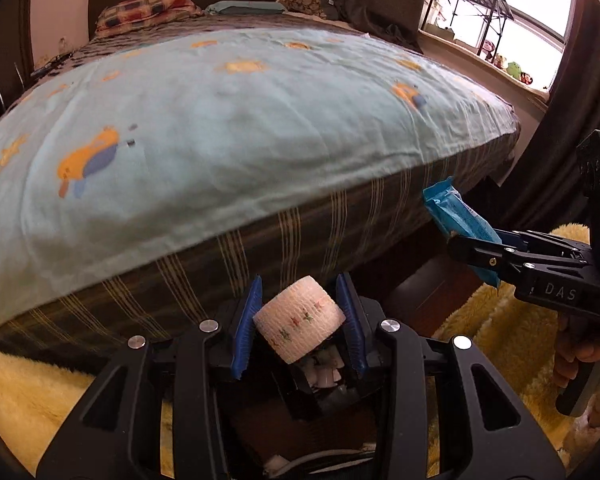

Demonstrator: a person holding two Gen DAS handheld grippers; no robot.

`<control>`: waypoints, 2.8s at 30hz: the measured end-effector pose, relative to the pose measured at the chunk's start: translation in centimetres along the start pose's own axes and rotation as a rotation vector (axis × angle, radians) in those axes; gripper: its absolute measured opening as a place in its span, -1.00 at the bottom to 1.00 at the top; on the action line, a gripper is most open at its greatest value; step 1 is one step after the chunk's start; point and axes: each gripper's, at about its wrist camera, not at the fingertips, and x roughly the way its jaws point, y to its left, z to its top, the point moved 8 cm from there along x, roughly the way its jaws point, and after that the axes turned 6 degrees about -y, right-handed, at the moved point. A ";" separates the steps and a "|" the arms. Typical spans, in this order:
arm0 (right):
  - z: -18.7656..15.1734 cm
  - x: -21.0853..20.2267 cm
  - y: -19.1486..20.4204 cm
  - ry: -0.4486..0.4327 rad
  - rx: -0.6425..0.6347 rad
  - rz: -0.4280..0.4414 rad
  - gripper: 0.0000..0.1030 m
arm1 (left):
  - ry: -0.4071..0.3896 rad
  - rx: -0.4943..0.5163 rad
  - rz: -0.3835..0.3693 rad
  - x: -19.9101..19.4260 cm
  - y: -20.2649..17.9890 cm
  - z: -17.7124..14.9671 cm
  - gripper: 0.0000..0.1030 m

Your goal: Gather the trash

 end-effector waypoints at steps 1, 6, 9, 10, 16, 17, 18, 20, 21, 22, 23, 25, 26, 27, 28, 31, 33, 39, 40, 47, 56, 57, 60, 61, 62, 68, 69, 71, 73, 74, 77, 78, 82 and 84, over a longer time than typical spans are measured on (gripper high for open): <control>-0.7 0.5 -0.4 0.014 0.017 -0.006 -0.09 | 0.019 -0.007 -0.009 0.6 -0.1 -0.9 -0.29; -3.5 3.0 -1.1 0.091 0.042 -0.023 -0.09 | 0.101 -0.045 -0.049 3.6 -0.5 -4.2 -0.29; -4.7 4.8 -1.4 0.140 0.038 -0.035 -0.09 | 0.148 -0.036 -0.058 5.2 -1.0 -5.8 -0.29; -5.1 5.5 -1.5 0.156 0.036 -0.041 -0.09 | 0.164 -0.032 -0.060 5.8 -1.2 -6.3 -0.29; -6.1 8.2 -1.7 0.204 0.025 -0.060 -0.09 | 0.233 -0.036 -0.043 8.5 -0.7 -8.1 -0.29; -6.6 8.4 -1.6 0.206 0.021 -0.066 -0.09 | 0.242 -0.038 -0.039 9.0 -0.6 -8.3 -0.29; -6.7 8.8 -1.4 0.210 0.021 -0.069 -0.09 | 0.250 -0.040 -0.042 9.3 -0.6 -8.5 -0.29; -7.0 9.3 -1.4 0.213 0.040 -0.051 -0.09 | 0.270 -0.045 -0.048 9.9 -0.5 -9.1 -0.29; -6.9 9.4 -1.4 0.212 0.047 -0.045 -0.08 | 0.276 -0.042 -0.046 10.1 -0.5 -9.3 -0.29; -7.0 9.5 -1.5 0.210 0.051 -0.043 -0.07 | 0.281 -0.039 -0.044 10.3 -0.6 -9.4 -0.29; -6.8 9.5 -1.8 0.206 0.054 -0.042 -0.07 | 0.286 -0.037 -0.046 10.4 -0.7 -9.6 -0.29; -6.8 9.7 -1.9 0.204 0.056 -0.037 -0.05 | 0.290 -0.030 -0.050 10.4 -0.8 -9.9 -0.29; -6.6 9.7 -2.0 0.204 0.055 -0.036 -0.05 | 0.290 -0.028 -0.050 10.4 -0.9 -10.0 -0.28; -6.5 9.8 -2.1 0.204 0.054 -0.036 -0.05 | 0.290 -0.027 -0.051 10.6 -1.1 -10.0 -0.27; -6.6 10.0 -2.1 0.204 0.054 -0.038 -0.04 | 0.292 -0.026 -0.052 10.7 -1.3 -10.0 -0.28; -6.6 10.3 -2.1 0.201 0.065 -0.045 0.03 | 0.301 -0.029 -0.046 11.0 -1.6 -10.1 -0.23; -6.5 10.0 -2.3 0.194 0.070 -0.054 0.18 | 0.301 -0.033 -0.044 11.3 -1.6 -10.1 -0.14; -5.4 9.3 -3.4 0.168 0.093 -0.069 0.23 | 0.296 -0.033 -0.033 11.2 -0.9 -10.2 0.09; -5.2 9.1 -3.6 0.160 0.101 -0.070 0.26 | 0.294 -0.032 -0.031 11.1 -0.8 -10.2 0.14; -3.4 6.1 -4.6 0.048 0.139 -0.083 0.76 | 0.190 0.000 0.013 7.8 -0.2 -7.8 0.73; 2.9 -2.0 -3.1 -0.183 0.034 -0.170 0.94 | -0.055 0.031 0.104 0.2 1.0 0.1 0.84; 3.6 -2.9 -2.8 -0.209 0.023 -0.181 0.93 | -0.080 0.039 0.121 -0.6 0.9 0.9 0.84; 5.6 -5.9 -1.8 -0.264 -0.010 -0.221 0.94 | -0.136 0.054 0.162 -2.8 1.0 3.1 0.84; 6.1 -6.9 -1.5 -0.281 -0.027 -0.237 0.94 | -0.153 0.049 0.168 -3.6 1.2 3.8 0.84; 6.5 -7.6 -1.1 -0.293 -0.044 -0.253 0.94 | -0.170 0.040 0.171 -4.4 1.3 4.5 0.84; 9.1 -11.9 0.0 -0.386 -0.074 -0.297 0.94 | -0.288 0.011 0.208 -9.1 1.9 8.0 0.84; 9.5 -12.5 0.1 -0.404 -0.077 -0.298 0.94 | -0.306 0.011 0.207 -9.7 1.8 8.4 0.84; 10.3 -13.7 0.7 -0.445 -0.091 -0.304 0.94 | -0.348 0.012 0.206 -11.0 1.7 9.3 0.84; 10.8 -14.5 1.2 -0.473 -0.096 -0.302 0.94 | -0.376 0.013 0.206 -11.9 1.4 9.8 0.84; 10.6 -14.7 1.5 -0.481 -0.094 -0.302 0.94 | -0.390 0.011 0.206 -12.3 1.3 10.1 0.84; 11.0 -15.4 1.8 -0.503 -0.092 -0.315 0.94 | -0.409 0.001 0.202 -13.0 1.2 10.4 0.84; 11.0 -15.6 2.0 -0.512 -0.099 -0.321 0.94 | -0.413 -0.001 0.203 -13.3 1.3 10.6 0.84; 11.2 -16.6 2.2 -0.545 -0.109 -0.346 0.94 | -0.431 -0.012 0.215 -14.0 1.5 10.8 0.84; 11.3 -16.9 2.3 -0.553 -0.105 -0.342 0.94 | -0.439 -0.005 0.224 -14.2 1.4 10.8 0.84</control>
